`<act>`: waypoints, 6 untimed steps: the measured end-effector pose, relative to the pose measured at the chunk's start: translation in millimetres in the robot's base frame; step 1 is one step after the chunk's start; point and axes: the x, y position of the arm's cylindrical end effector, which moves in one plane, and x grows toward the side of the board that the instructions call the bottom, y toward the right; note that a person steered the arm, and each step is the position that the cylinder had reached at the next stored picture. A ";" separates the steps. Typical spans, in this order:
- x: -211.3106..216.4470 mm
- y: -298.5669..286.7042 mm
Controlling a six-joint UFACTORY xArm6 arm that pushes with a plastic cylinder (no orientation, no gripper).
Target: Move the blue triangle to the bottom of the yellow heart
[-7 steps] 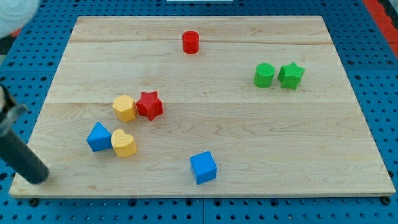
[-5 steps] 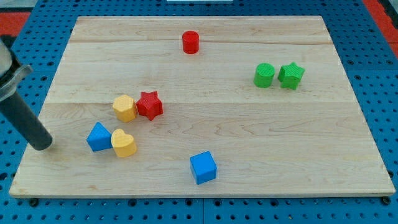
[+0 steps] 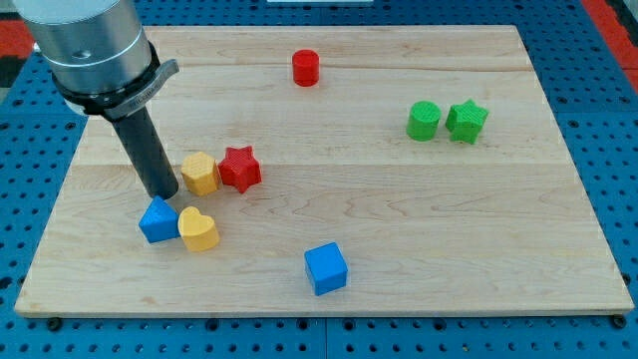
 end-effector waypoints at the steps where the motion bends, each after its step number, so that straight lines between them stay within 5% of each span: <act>1: -1.5 -0.6; 6: 42.1 -6.9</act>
